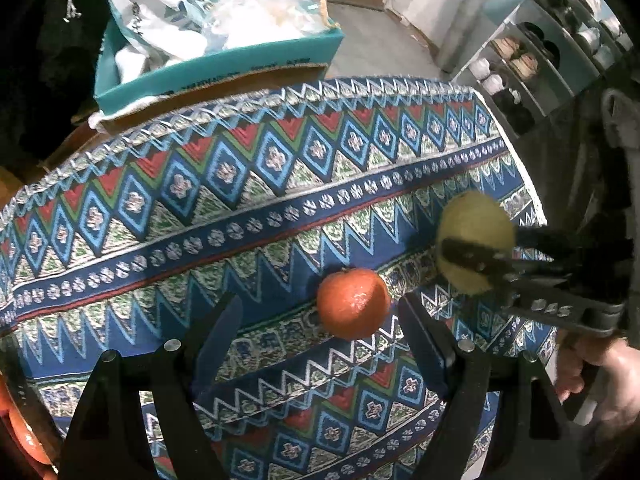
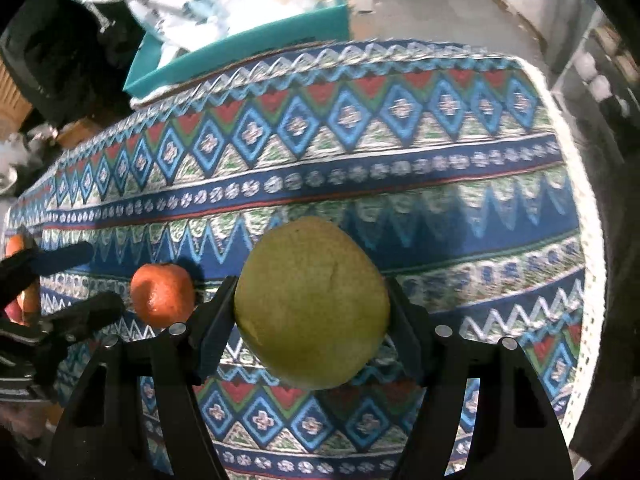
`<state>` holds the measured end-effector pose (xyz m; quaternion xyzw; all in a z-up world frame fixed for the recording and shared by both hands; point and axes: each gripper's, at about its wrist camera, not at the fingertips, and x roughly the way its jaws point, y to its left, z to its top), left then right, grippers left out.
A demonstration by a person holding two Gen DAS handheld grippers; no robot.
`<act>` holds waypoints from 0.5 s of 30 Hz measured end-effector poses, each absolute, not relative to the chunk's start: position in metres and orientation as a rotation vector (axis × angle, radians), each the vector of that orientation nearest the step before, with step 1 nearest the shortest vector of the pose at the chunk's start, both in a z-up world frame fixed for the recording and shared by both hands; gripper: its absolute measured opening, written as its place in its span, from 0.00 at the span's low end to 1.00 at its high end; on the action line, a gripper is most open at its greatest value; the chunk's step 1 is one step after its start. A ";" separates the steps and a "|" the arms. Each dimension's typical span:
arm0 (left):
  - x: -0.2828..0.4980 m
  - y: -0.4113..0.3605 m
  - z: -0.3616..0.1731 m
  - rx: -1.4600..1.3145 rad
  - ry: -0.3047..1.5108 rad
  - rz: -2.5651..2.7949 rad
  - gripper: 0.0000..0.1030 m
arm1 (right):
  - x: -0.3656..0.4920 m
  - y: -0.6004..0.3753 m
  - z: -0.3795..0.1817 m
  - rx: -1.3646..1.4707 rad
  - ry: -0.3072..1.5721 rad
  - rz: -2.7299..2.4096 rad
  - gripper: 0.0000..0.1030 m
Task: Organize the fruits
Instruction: 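Close the left tool on the small orange while the right tool grasps the green pear, then lift the small orange with the left tool while the right tool lifts the pear toward the bowl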
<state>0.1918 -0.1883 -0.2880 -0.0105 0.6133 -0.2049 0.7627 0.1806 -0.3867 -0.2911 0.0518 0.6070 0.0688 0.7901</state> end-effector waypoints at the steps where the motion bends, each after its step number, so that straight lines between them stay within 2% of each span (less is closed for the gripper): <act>1: 0.192 -0.191 -0.292 -0.022 1.347 -0.448 0.79 | 0.178 -0.390 -0.288 0.119 1.298 0.141 0.69; 13: 0.191 -0.203 -0.317 -0.045 1.398 -0.441 0.78 | 0.169 -0.403 -0.273 0.126 1.268 0.112 0.69; 15: 0.193 -0.202 -0.320 -0.058 1.398 -0.438 0.72 | 0.170 -0.400 -0.275 0.126 1.271 0.114 0.69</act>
